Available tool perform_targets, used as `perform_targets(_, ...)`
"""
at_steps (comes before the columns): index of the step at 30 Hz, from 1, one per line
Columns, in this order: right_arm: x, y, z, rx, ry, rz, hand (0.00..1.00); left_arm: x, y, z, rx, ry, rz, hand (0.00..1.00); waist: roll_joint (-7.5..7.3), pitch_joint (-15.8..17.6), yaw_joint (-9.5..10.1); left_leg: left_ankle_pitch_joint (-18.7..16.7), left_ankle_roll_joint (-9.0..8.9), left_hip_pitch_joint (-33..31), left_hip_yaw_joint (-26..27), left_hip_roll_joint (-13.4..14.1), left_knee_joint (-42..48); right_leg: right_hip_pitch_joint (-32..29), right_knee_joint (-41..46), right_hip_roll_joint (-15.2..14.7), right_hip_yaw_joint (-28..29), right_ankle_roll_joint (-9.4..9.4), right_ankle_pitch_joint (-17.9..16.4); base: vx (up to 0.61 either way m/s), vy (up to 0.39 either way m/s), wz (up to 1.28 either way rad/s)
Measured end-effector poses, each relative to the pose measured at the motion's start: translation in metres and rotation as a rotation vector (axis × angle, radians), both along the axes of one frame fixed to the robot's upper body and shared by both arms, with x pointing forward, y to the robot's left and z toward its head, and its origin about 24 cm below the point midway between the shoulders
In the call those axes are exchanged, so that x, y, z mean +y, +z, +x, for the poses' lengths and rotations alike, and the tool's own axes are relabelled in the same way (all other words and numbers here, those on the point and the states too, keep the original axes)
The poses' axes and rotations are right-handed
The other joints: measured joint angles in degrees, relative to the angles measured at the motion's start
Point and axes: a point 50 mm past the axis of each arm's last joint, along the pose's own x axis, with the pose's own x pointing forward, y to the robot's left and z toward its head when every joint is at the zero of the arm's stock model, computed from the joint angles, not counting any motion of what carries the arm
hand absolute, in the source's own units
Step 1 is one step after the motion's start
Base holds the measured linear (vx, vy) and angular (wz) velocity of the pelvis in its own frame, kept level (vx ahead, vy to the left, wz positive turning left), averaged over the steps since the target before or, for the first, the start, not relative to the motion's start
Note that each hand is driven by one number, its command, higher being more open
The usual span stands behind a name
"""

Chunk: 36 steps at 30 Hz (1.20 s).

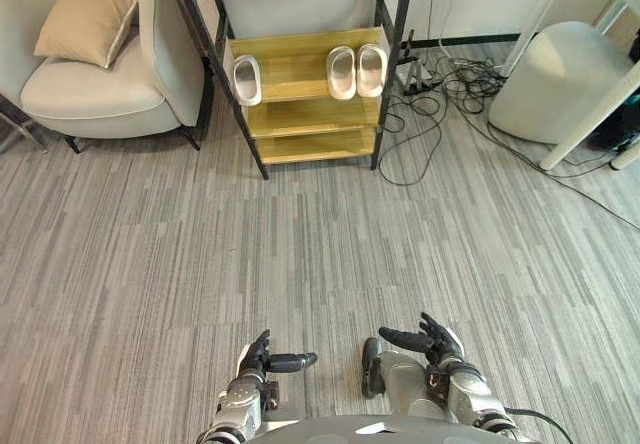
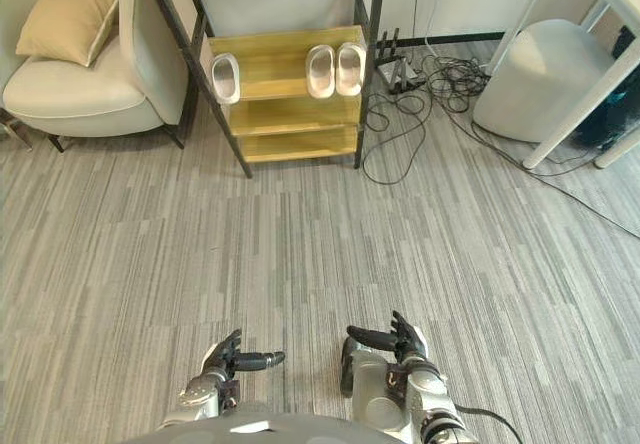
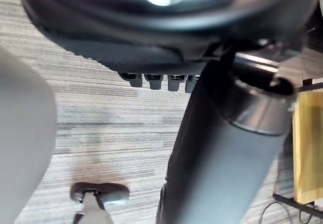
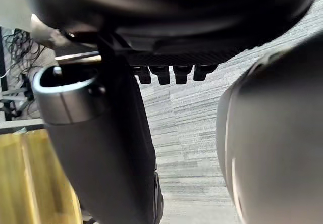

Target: Organize the slippers on the shoe rack

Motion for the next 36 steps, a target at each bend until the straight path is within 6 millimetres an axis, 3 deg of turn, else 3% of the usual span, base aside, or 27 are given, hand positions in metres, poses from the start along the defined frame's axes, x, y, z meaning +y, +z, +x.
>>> perform_targets(1,0.000,-0.001,-0.003,0.008,-0.007,-0.003,1.00,0.003,0.002,0.003,-0.023,0.034,-0.003,1.00,-0.03,0.38,0.58,-0.20,-0.04,-4.39,1.35,2.23,9.82,4.54,-2.73,1.24,-0.31,-0.50,-0.32,0.47,-0.262,0.25)
perform_targets(2,0.001,-0.002,-0.006,0.016,-0.007,0.000,1.00,0.004,0.004,0.005,-0.036,0.038,0.000,1.00,-0.25,0.58,1.18,-0.38,-0.28,-6.73,2.61,3.13,13.83,7.28,-4.51,1.66,-0.43,-0.77,-0.63,0.39,-0.167,0.11)
perform_targets(3,0.003,-0.004,-0.012,0.028,-0.012,0.007,1.00,0.007,0.007,0.009,-0.057,0.032,0.013,1.00,-1.62,0.62,1.87,-0.55,-0.18,-10.57,4.66,3.52,15.60,11.02,-7.32,1.83,-0.56,-0.90,-1.22,0.37,-0.132,0.10)
perform_targets(6,0.005,-0.007,-0.016,0.045,-0.017,0.014,1.00,0.010,0.012,0.015,-0.102,0.023,0.026,1.00,-2.23,0.51,3.08,-3.40,1.09,-16.35,9.12,1.70,3.98,16.67,-12.59,1.59,-0.46,0.07,-1.16,0.41,-0.047,0.02)
perform_targets(7,0.007,-0.006,-0.014,0.041,-0.017,0.020,1.00,0.010,0.013,0.018,-0.106,0.016,0.029,1.00,-2.64,0.76,3.21,-3.28,1.11,-17.19,9.97,-2.38,-10.86,19.20,-14.50,0.40,-0.24,0.82,-1.53,0.52,0.070,-0.04)
perform_targets(8,0.008,-0.006,-0.014,0.040,-0.017,0.023,1.00,0.011,0.013,0.018,-0.104,0.014,0.031,1.00,-2.83,0.86,3.23,-2.46,1.28,-17.00,9.81,-3.73,-15.40,19.67,-14.81,-0.11,-0.14,1.23,-1.79,0.45,0.100,-0.07)
perform_targets(9,0.010,-0.006,-0.014,0.039,-0.018,0.027,1.00,0.011,0.013,0.017,-0.101,0.010,0.033,1.00,-3.05,0.96,3.30,-0.66,1.39,-16.74,9.71,-5.19,-21.16,20.25,-15.22,-0.68,0.02,1.73,-2.14,0.36,0.122,-0.25)
perform_targets(10,0.009,-0.007,-0.015,0.043,-0.016,0.025,1.00,0.009,0.010,0.014,-0.078,-0.015,0.034,1.00,-2.43,0.60,4.15,6.10,1.57,-15.82,9.39,-7.85,-34.52,22.09,-16.90,-1.01,1.42,3.14,-3.17,0.48,0.181,-0.55)
perform_targets(11,0.007,-0.009,-0.018,0.063,-0.014,0.021,1.00,0.008,0.007,0.009,-0.051,-0.021,0.029,1.00,-1.80,0.17,5.24,13.48,4.32,-14.91,8.34,-8.26,-35.42,23.29,-17.00,-0.91,3.39,4.12,-4.56,0.51,0.195,-0.58)
perform_targets(12,0.010,-0.010,-0.018,0.069,-0.014,0.029,1.00,0.012,0.007,0.009,-0.051,-0.017,0.037,1.00,-2.50,-0.09,5.36,13.91,6.98,-14.66,8.35,-9.01,-34.68,23.85,-16.62,-1.60,3.89,4.86,-5.75,0.61,0.194,-0.30)
perform_targets(13,0.018,-0.011,-0.021,0.074,-0.016,0.049,1.00,0.017,0.008,0.010,-0.051,-0.022,0.053,1.00,-4.84,-0.78,5.13,11.21,7.78,-15.06,8.76,-10.92,-32.66,23.33,-14.27,-4.03,4.01,5.24,-7.12,0.48,0.139,-0.04)
perform_targets(14,0.021,-0.012,-0.022,0.082,-0.014,0.060,1.00,0.020,0.007,0.008,-0.043,-0.023,0.059,1.00,-5.89,-1.35,5.35,9.08,8.01,-14.72,9.52,-11.50,-30.97,22.09,-10.22,-5.36,5.15,5.36,-7.73,0.55,0.146,-0.05)
perform_targets(16,0.022,-0.013,-0.023,0.086,-0.011,0.065,1.00,0.021,0.006,0.006,-0.033,-0.023,0.060,1.00,-6.06,-1.80,5.55,6.81,8.80,-13.55,10.04,-11.82,-29.54,20.29,-3.89,-6.06,6.38,5.64,-8.10,0.40,0.135,-0.15)
perform_targets(17,0.023,-0.013,-0.022,0.084,-0.004,0.066,1.00,0.022,0.004,0.003,-0.015,-0.028,0.063,1.00,-6.47,-2.06,5.54,4.03,9.78,-10.00,10.76,-12.76,-29.40,15.94,10.26,-7.63,8.71,7.36,-7.17,0.47,0.180,-0.10)
perform_targets(18,0.023,-0.013,-0.021,0.082,0.001,0.065,1.00,0.022,0.004,0.002,-0.007,-0.041,0.069,1.00,-6.66,-2.09,5.61,2.75,10.35,-7.87,10.80,-13.29,-29.71,12.96,19.18,-8.46,10.05,10.71,-5.62,0.46,0.168,-0.06)
perform_targets(19,0.023,-0.012,-0.021,0.080,0.007,0.062,1.00,0.022,0.003,0.002,0.000,-0.054,0.071,1.00,-6.77,-2.11,5.40,1.51,10.58,-5.75,10.58,-13.83,-29.87,10.44,26.18,-9.02,10.20,11.19,-5.71,0.43,0.115,0.04)
perform_targets(21,0.021,-0.012,-0.019,0.074,0.013,0.057,1.00,0.021,0.001,-0.001,0.015,-0.063,0.072,1.00,-6.63,-2.02,5.25,-0.30,10.90,-1.51,9.92,-14.47,-30.84,7.39,33.43,-10.01,8.12,9.21,-7.35,0.38,0.054,0.14)
perform_targets(22,0.020,-0.011,-0.018,0.070,0.025,0.048,1.00,0.021,-0.001,-0.005,0.030,-0.060,0.070,1.00,-6.09,-2.02,4.79,-1.08,11.01,1.65,9.54,-14.39,-32.18,4.89,34.19,-10.34,5.33,6.76,-8.87,0.43,0.012,0.20)
perform_targets(24,0.021,-0.007,-0.011,0.030,0.036,0.040,1.00,0.021,-0.002,-0.010,0.046,-0.055,0.067,1.00,-5.74,-2.01,3.77,-1.65,10.68,6.17,7.93,-13.30,-35.07,0.21,26.40,-9.43,1.09,4.57,-10.66,0.43,-0.046,0.33)
perform_targets(25,0.022,-0.006,-0.007,0.017,0.039,0.041,1.00,0.020,-0.003,-0.012,0.054,-0.052,0.064,1.00,-5.32,-2.09,3.12,-1.89,10.26,7.10,7.19,-12.04,-35.87,-1.54,19.28,-7.75,0.93,4.68,-10.51,0.35,-0.100,0.29)
perform_targets(26,0.022,-0.006,-0.006,0.016,0.039,0.041,1.00,0.020,-0.003,-0.012,0.055,-0.052,0.064,1.00,-5.32,-2.09,3.08,-1.92,10.20,7.15,7.12,-11.94,-35.93,-1.68,18.59,-7.63,0.98,4.74,-10.44,0.28,-0.101,0.34)
perform_targets(27,0.023,-0.004,-0.003,-0.001,0.040,0.044,1.00,0.020,-0.004,-0.014,0.062,-0.051,0.063,1.00,-5.14,-1.99,2.85,-2.83,8.66,7.99,5.98,-10.39,-36.54,-3.62,5.89,-5.35,2.68,5.69,-6.82,0.37,-0.148,0.30)
perform_targets(29,0.023,-0.005,-0.005,0.012,0.040,0.046,1.00,0.021,-0.004,-0.015,0.066,-0.048,0.063,1.00,-5.44,-2.11,2.78,-4.15,6.57,9.21,4.64,-9.97,-36.68,-2.65,-1.95,-4.15,4.88,5.49,5.10,0.37,-0.172,0.38)
perform_targets(30,0.022,-0.006,-0.007,0.020,0.039,0.046,1.00,0.020,-0.005,-0.015,0.067,-0.047,0.061,1.00,-5.48,-2.19,2.80,-4.48,6.09,9.74,4.14,-9.83,-36.73,-1.70,-2.78,-3.85,5.00,3.74,6.60,0.41,-0.234,0.26)
perform_targets(31,0.016,-0.007,-0.008,0.034,0.040,0.032,1.00,0.015,-0.005,-0.016,0.064,-0.033,0.043,1.00,-3.72,-2.34,3.31,-4.79,5.43,10.20,3.45,-8.02,-36.69,-0.73,-2.64,-2.61,4.29,3.16,5.92,0.55,-0.340,0.19)
perform_targets(33,0.008,-0.007,-0.009,0.044,0.034,0.015,1.00,0.006,-0.007,-0.018,0.070,-0.037,0.020,1.00,-2.00,-2.55,2.64,-4.54,5.01,10.64,2.59,-6.66,-35.83,0.31,-2.14,-1.98,2.38,2.32,3.45,0.37,-0.241,0.36)
perform_targets(36,0.004,-0.009,-0.019,0.071,0.009,0.014,1.00,0.007,-0.007,-0.018,0.065,-0.008,0.010,1.00,-1.75,-2.51,2.59,-4.69,3.17,6.52,2.42,-4.68,-21.38,6.64,-5.77,-1.26,-0.60,1.38,1.35,0.31,-0.246,0.56)
